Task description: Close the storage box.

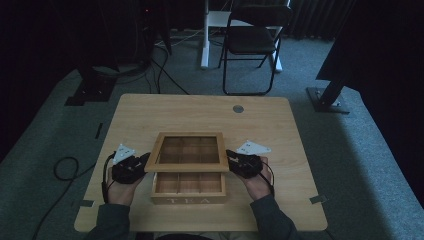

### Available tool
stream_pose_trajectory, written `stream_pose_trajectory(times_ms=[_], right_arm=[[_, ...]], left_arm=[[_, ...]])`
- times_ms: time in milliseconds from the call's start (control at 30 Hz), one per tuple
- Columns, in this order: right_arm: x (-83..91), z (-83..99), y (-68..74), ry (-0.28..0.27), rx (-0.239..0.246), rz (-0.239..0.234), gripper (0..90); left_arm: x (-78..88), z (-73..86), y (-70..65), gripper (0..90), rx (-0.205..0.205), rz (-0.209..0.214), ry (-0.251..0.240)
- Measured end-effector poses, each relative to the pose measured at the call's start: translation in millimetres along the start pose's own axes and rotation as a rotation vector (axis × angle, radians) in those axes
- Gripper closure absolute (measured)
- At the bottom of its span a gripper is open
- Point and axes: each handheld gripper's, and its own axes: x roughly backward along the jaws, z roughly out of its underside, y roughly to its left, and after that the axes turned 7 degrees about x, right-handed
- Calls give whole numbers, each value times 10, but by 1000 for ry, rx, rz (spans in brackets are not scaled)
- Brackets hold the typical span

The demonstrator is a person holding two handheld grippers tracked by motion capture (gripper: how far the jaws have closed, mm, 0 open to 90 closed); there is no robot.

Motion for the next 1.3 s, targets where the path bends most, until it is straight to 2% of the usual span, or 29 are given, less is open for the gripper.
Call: stream_pose_trajectory(times_ms=[300,633,1033,1300], right_arm=[[32,16,30,-6,0,-8,695],[55,53,74,-6,1,-13,672],[50,129,122,2,-5,-18,664],[72,152,159,-1,-2,-29,658]], left_arm=[[43,32,-4,694,-5,-4,-4],[102,92,22,633,20,-8,-18],[99,161,40,616,42,-10,4],[103,189,43,611,40,-8,9]])
